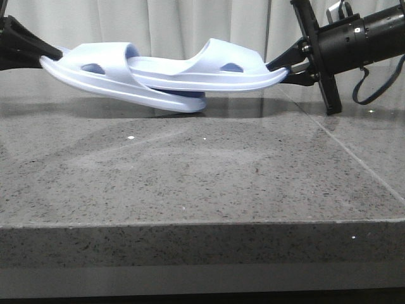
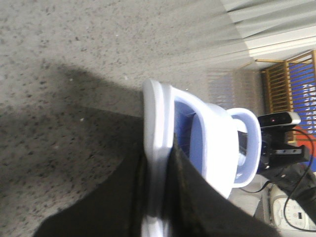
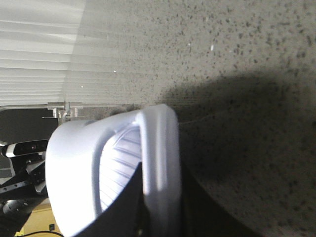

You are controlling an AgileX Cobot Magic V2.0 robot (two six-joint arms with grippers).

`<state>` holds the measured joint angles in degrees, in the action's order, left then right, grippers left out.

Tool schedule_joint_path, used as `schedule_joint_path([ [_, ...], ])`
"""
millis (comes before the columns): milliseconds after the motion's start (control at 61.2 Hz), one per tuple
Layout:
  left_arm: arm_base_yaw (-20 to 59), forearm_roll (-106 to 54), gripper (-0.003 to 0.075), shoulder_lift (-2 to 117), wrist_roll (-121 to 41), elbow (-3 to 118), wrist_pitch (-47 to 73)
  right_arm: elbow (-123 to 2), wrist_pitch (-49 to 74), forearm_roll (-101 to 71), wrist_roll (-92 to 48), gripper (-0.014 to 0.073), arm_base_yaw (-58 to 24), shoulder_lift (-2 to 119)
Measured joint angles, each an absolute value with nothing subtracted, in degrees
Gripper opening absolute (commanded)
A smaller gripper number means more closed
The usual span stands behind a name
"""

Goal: Insert blue slippers together front up
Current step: 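Push the slippers together, nesting one sole onto the other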

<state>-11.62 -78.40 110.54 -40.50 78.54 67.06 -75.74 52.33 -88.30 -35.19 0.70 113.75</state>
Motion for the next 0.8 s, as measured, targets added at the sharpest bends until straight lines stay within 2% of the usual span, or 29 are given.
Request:
schedule_joint_path([
  [801,-3.89,-80.72,-0.002,110.54,-40.5,78.54,59.43,-75.74,46.81,-91.78,-36.23,-0.0109,-4.34,113.75],
])
